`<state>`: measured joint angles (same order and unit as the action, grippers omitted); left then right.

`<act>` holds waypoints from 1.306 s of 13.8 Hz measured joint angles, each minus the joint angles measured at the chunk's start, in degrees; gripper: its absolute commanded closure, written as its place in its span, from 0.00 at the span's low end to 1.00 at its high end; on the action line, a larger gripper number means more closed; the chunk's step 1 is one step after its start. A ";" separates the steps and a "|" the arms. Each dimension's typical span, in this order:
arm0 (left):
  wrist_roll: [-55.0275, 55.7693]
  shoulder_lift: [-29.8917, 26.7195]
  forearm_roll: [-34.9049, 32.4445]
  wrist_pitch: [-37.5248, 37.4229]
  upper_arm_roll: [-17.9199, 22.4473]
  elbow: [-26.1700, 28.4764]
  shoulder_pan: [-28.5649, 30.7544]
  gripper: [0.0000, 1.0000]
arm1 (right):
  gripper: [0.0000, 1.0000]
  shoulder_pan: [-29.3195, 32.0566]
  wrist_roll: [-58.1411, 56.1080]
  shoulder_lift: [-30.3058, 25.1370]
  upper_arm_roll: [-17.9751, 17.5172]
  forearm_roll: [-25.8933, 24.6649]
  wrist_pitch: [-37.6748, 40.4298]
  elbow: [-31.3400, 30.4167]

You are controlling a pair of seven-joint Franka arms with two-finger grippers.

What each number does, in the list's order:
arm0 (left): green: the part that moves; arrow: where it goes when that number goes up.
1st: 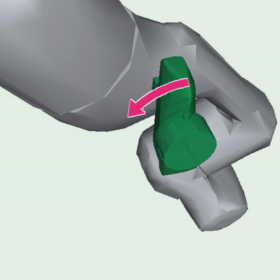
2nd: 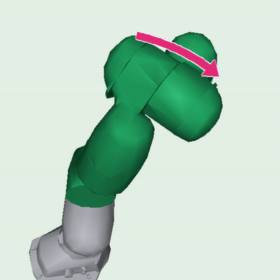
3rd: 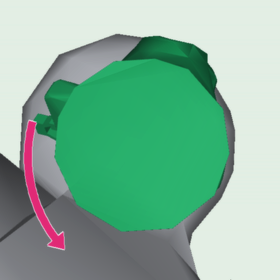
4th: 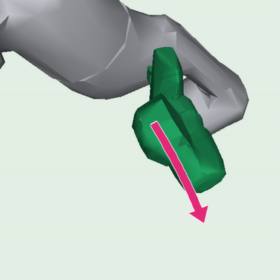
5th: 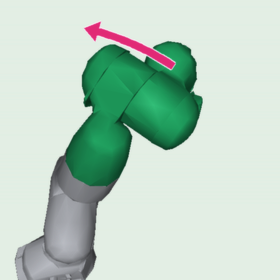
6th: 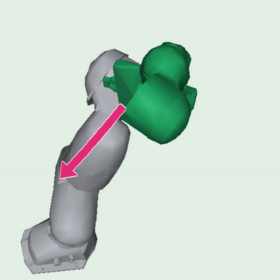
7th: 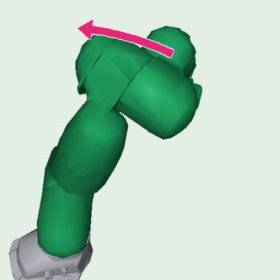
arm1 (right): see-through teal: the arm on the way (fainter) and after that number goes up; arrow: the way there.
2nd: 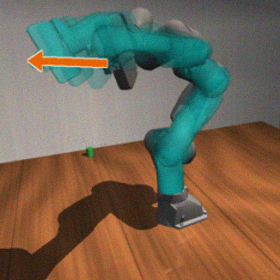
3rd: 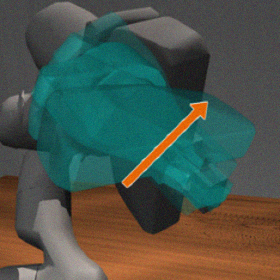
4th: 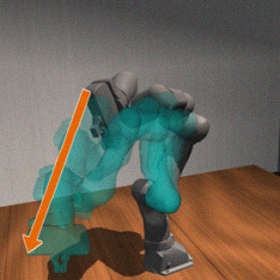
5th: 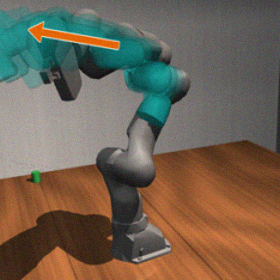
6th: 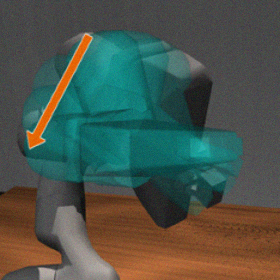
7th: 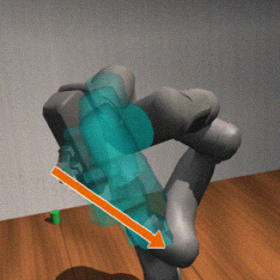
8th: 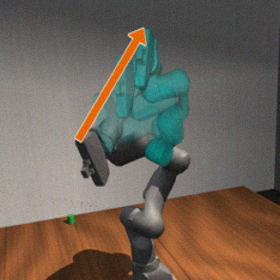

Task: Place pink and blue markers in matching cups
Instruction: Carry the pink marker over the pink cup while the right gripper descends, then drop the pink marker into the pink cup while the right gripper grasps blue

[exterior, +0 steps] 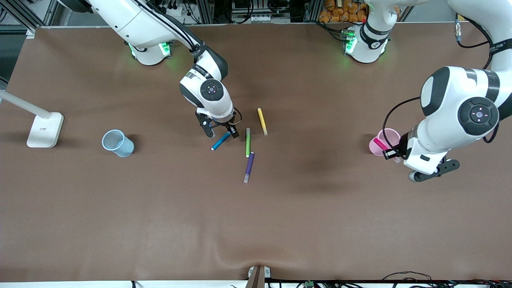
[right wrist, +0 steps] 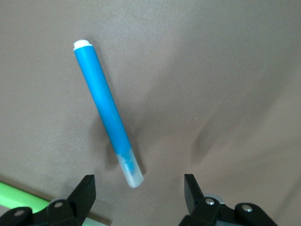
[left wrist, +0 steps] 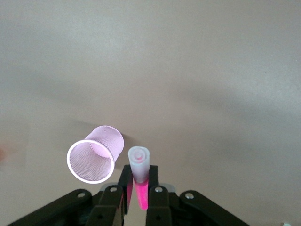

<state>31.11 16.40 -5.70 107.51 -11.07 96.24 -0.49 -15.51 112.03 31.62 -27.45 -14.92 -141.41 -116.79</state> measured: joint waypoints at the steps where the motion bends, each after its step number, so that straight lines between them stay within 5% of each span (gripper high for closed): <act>1: 0.00 -1.27 0.00 1.52 0.01 2.04 0.04 1.00 | 0.23 -0.01 0.01 0.30 0.03 -0.09 -0.06 0.02; 6: 0.02 -8.37 -0.02 11.75 0.17 15.55 1.89 1.00 | 0.49 -0.27 0.71 1.62 0.09 -1.11 -2.21 0.03; 10: -0.14 -10.02 -0.32 19.77 0.25 22.53 4.18 1.00 | 0.58 -0.47 1.19 2.14 0.14 -1.85 -2.62 0.03; 18: -5.84 -12.44 -1.34 28.80 0.28 30.36 9.31 1.00 | 0.88 -0.50 1.26 2.13 0.21 -2.19 -2.77 0.15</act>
<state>25.27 3.97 -7.04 136.31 -10.80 126.60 8.83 -16.00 113.28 33.75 -27.23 -17.11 -144.18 -116.63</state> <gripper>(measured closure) 0.828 0.780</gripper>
